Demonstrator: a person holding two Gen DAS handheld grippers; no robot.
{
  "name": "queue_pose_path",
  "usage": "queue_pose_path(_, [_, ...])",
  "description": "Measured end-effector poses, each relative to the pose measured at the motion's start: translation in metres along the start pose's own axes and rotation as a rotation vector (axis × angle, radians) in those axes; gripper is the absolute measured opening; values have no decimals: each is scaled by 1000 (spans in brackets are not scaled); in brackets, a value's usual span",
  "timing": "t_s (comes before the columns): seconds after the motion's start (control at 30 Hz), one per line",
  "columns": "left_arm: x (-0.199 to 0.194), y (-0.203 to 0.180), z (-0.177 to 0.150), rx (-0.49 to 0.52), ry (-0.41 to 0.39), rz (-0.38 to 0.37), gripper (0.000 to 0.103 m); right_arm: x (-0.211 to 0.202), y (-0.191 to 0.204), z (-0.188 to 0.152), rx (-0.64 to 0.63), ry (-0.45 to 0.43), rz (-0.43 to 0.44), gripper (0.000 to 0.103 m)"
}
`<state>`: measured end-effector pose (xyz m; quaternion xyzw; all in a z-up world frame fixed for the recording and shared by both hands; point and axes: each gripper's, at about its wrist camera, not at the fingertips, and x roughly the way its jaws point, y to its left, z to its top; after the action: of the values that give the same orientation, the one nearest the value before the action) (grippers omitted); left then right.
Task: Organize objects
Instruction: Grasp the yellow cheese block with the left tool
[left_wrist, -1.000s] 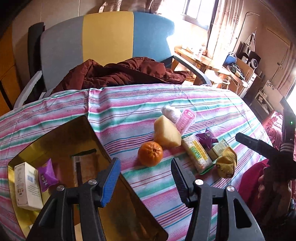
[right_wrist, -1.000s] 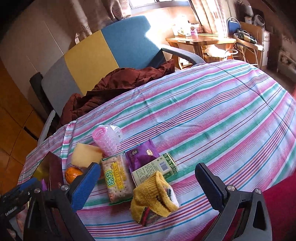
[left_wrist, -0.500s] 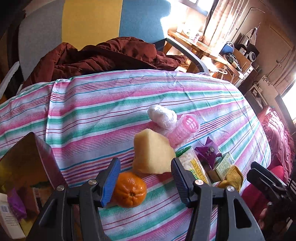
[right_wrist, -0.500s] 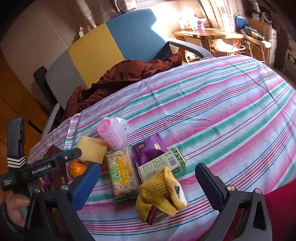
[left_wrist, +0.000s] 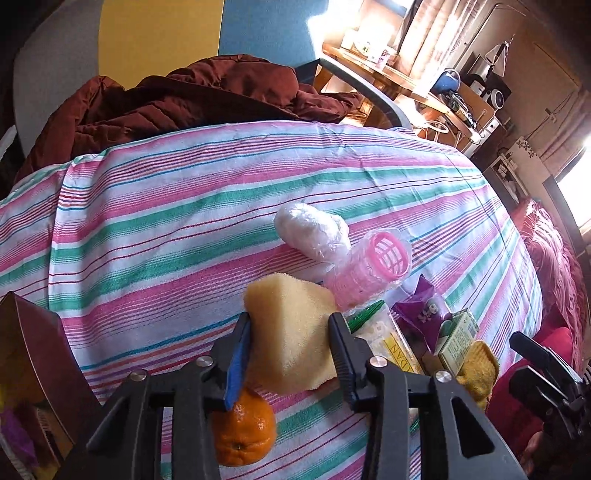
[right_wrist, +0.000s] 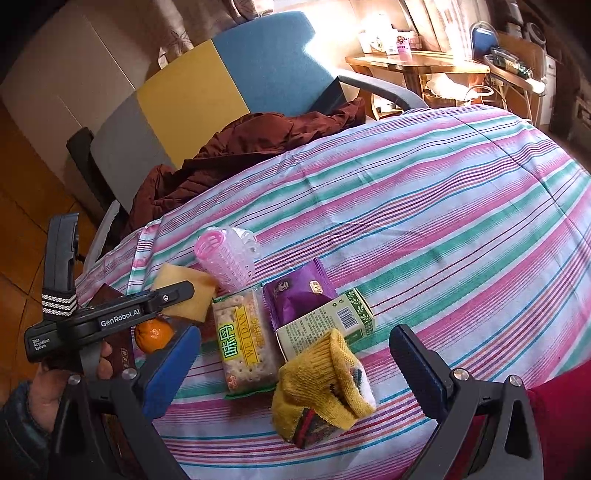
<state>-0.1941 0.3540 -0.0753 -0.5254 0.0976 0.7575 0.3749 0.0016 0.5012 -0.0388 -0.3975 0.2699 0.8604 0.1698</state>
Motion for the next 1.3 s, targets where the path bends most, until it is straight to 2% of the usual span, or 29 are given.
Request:
queue_pose_path(0.2, [-29,9,-10,-52,-61,-32,38,-1,4,0,-21,-1,-5,103])
queue_pose_path(0.43, [-57,3,-34,-12,-95,-49,38,0,13,0,-33,17,23,103])
queue_pose_path(0.67, [-73,-12,-64,23,-112,-84,38,13,30,9,11,67,158,102])
queue_pose_path(0.8, [-77,-16,-83,22,-108,-100,38,23,44,11,26,99,220,93])
queue_pose_path(0.93, [-80,-18,-102,24,-98,-107,38,30,59,8,-8,137,227,86])
queue_pose_path(1.23, [-78,-19,-130,36,-85,-78,38,49,82,-18,-164,255,153,83])
queue_pose_path(1.27, [-79,-19,-133,40,-88,-76,38,52,84,-22,-182,267,139,78])
queue_pose_path(1.3, [-79,-20,-134,46,-92,-67,38,53,86,-26,-205,273,126,67])
